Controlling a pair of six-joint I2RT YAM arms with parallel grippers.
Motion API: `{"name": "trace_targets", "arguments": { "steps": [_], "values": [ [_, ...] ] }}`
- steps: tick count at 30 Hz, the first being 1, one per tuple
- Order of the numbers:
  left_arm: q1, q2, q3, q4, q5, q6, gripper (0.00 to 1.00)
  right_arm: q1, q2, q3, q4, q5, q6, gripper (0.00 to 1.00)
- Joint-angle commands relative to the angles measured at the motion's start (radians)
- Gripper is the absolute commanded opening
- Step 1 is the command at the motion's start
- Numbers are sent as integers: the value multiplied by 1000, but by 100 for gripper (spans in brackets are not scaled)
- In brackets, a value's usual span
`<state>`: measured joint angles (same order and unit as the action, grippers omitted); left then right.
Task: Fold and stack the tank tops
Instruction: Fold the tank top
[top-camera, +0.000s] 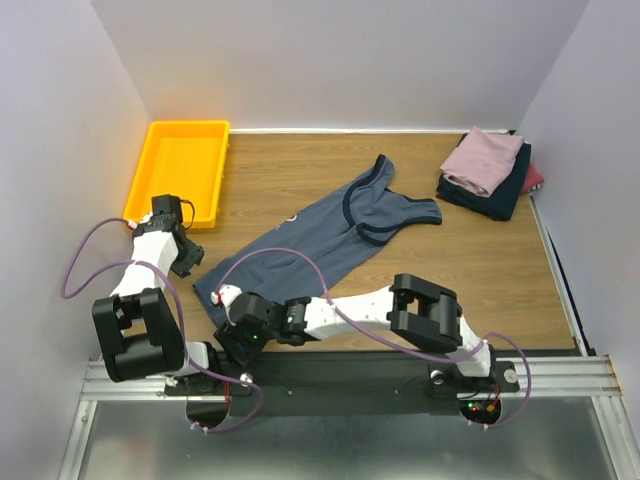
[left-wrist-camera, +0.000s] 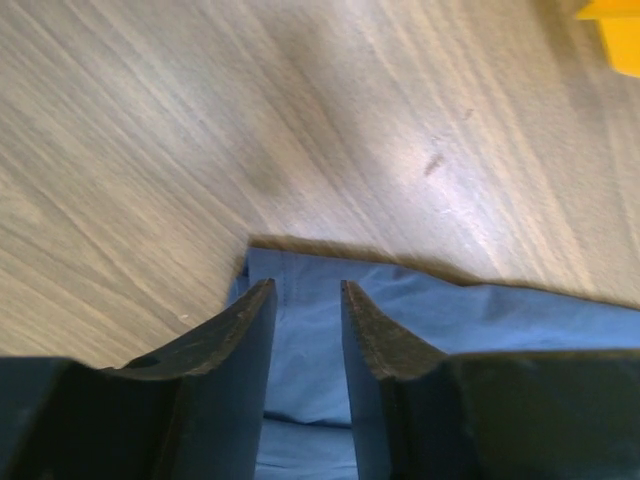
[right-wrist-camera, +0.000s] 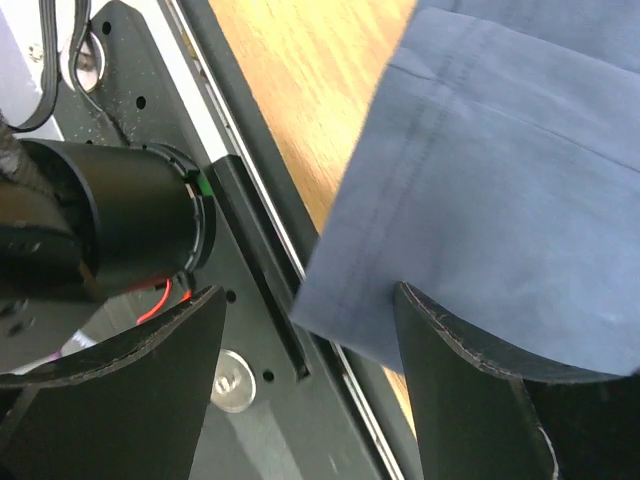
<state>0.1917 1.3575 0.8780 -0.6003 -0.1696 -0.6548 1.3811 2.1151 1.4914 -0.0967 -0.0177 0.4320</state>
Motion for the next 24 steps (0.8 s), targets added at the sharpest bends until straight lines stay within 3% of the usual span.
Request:
{"name": "trace_targets", "arguments": {
  "steps": [1, 6, 9, 13, 24],
  "values": [
    [5, -49, 27, 23, 27, 34, 46, 15, 45, 61, 25, 59, -32, 74],
    [5, -43, 15, 36, 62, 41, 49, 24, 92, 102, -56, 143, -35, 70],
    [5, -41, 6, 45, 76, 37, 53, 24, 105, 116, -106, 243, -27, 55],
    [5, -44, -8, 62, 94, 32, 59, 24, 89, 92, -118, 300, -21, 44],
    [-11, -32, -28, 71, 92, 14, 59, -47, 43, 24, -121, 317, 5, 37]
  ]
}}
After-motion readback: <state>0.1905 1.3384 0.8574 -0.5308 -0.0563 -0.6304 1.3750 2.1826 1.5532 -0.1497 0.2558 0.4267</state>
